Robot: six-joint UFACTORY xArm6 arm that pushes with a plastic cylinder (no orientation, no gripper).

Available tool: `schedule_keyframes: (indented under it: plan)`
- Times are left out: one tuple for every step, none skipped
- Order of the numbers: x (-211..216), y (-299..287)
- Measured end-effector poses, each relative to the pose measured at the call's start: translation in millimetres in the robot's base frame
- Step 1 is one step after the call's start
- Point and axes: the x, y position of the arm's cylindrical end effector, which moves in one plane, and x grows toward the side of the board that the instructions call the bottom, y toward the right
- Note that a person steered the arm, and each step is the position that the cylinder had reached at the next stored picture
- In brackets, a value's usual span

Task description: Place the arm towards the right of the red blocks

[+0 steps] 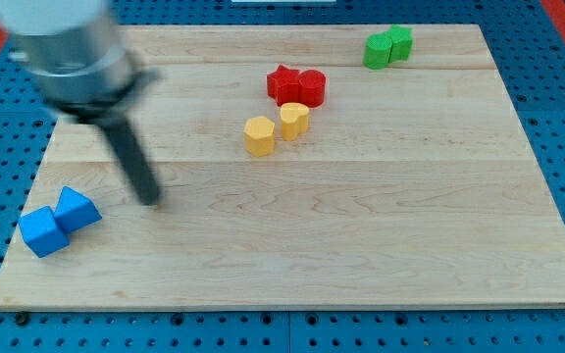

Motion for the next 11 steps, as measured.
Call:
schedule_keyframes:
  plan:
    - [2.0, 110.7]
    - [6.0, 181.3]
    - [4.5, 194.0]
    - [-25.5, 231.4]
    - [-55.8, 252.5]
    - [-56.1, 253.8]
    - [-61.7, 263.8]
    - [-61.7, 302.8]
    - [-64.4, 304.9]
    - [-64.4, 307.0]
    - [-103.1, 287.4]
